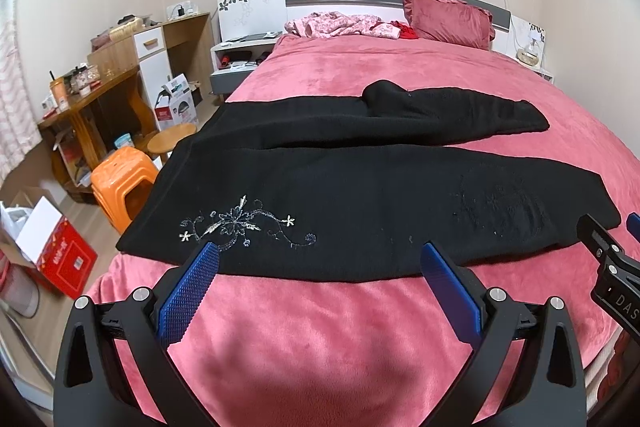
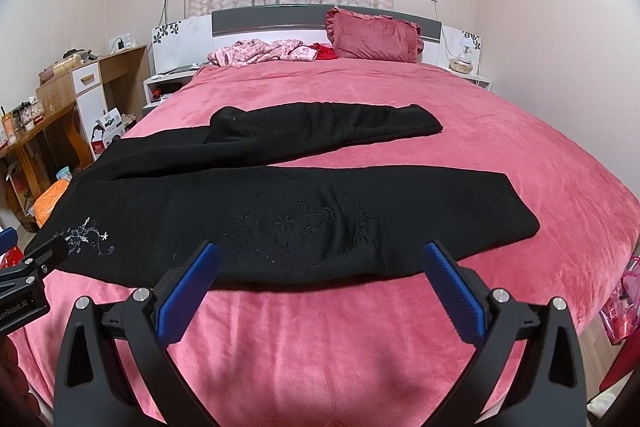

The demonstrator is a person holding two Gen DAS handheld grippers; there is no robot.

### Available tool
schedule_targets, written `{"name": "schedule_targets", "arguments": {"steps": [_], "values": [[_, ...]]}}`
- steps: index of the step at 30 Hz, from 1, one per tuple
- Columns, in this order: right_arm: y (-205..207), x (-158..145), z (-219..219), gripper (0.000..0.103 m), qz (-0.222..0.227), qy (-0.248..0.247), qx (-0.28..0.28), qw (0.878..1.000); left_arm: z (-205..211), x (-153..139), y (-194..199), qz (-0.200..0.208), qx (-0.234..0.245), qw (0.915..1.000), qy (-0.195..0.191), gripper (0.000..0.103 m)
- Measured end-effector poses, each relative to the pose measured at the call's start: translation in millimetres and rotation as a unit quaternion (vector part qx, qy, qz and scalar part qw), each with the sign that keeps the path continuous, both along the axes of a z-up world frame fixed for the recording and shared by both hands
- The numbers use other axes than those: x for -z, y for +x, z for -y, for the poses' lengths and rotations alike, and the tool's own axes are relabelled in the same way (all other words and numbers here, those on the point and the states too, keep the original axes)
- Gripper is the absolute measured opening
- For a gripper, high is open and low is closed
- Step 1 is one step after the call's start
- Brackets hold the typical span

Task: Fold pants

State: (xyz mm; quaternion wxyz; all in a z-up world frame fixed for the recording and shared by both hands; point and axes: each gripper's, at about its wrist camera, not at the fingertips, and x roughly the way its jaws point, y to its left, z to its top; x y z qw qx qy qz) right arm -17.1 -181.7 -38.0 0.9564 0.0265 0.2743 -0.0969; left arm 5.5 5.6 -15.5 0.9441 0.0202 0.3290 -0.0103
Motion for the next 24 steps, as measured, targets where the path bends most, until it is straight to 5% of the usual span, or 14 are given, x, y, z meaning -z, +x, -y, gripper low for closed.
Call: {"name": "schedule_targets", "arguments": {"steps": [24], "values": [[0.9,5.7,-2.2,0.101,-0.004,0.005,0.0,1.0,-1.3,4.3,3.2,-0.02,-0.001,0.9998,-0.009,0.1]]}}
